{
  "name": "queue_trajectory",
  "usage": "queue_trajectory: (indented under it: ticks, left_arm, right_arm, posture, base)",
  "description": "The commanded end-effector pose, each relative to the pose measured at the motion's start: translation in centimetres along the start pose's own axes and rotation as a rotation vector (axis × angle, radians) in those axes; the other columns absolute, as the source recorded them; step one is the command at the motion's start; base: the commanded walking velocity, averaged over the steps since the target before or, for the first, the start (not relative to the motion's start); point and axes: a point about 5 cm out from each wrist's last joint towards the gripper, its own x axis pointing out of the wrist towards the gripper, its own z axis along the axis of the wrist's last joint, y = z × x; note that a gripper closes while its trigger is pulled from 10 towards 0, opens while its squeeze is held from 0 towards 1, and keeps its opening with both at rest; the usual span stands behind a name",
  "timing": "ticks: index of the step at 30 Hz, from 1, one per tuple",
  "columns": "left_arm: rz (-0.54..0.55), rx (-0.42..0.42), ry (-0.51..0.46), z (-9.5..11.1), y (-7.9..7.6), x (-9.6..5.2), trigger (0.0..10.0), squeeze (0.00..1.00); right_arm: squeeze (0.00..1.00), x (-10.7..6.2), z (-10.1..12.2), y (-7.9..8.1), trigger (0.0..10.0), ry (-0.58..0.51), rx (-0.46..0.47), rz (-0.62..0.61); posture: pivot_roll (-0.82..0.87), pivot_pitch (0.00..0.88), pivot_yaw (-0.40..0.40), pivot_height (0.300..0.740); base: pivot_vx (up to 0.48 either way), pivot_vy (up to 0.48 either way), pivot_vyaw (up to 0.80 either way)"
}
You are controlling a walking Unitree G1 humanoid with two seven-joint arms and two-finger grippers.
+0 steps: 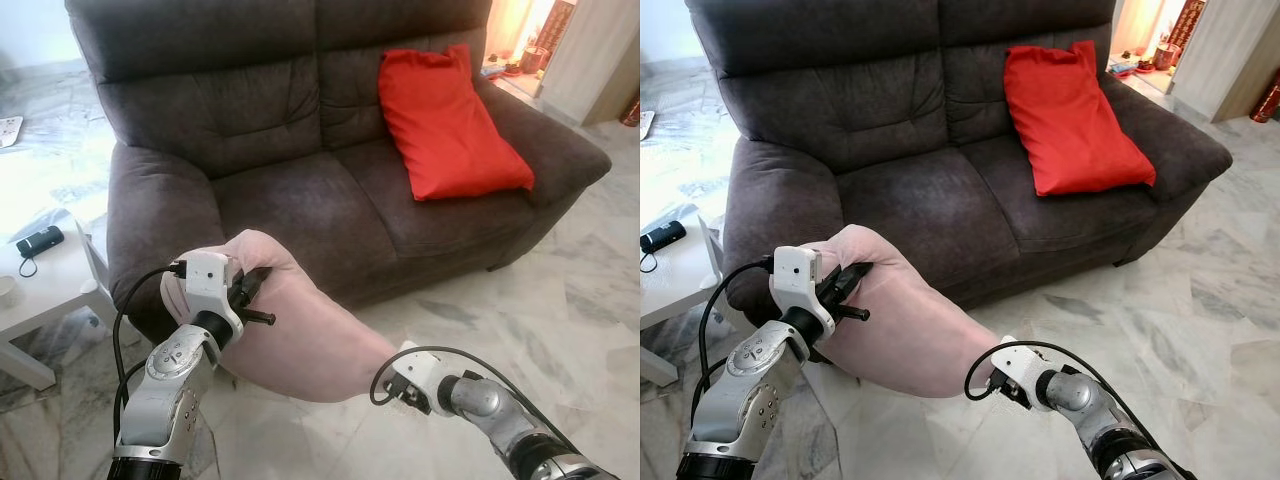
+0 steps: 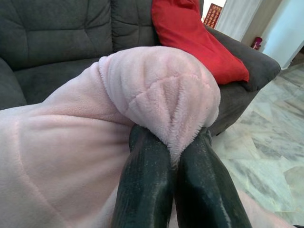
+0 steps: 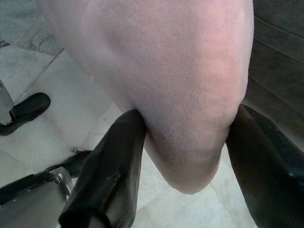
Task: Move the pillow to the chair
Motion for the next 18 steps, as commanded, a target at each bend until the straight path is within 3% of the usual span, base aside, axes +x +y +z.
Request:
queue_trajectory:
  ticks: [1, 18]
  left_arm:
    - [-0.049, 0.027, -0.120, 2.77, -0.72, 0.32, 10.0, 0.00]
    - [-0.027, 0.028, -0.103, 2.32, -0.40, 0.16, 10.0, 0.00]
  right_arm:
    - [0.00, 0.03, -0.04, 0.17, 0.0, -0.007, 0.009, 0.003]
    - [0.00, 0.18, 0.62, 0.02, 0.0, -0.054, 0.051, -0.024]
  posture:
    - [0.09, 0.065, -0.003, 0.740]
    - [0.09, 0.076, -0.001, 0.740]
  base:
    - [0.000, 0.000, 0.00]
    - [0.000, 0.000, 0.00]
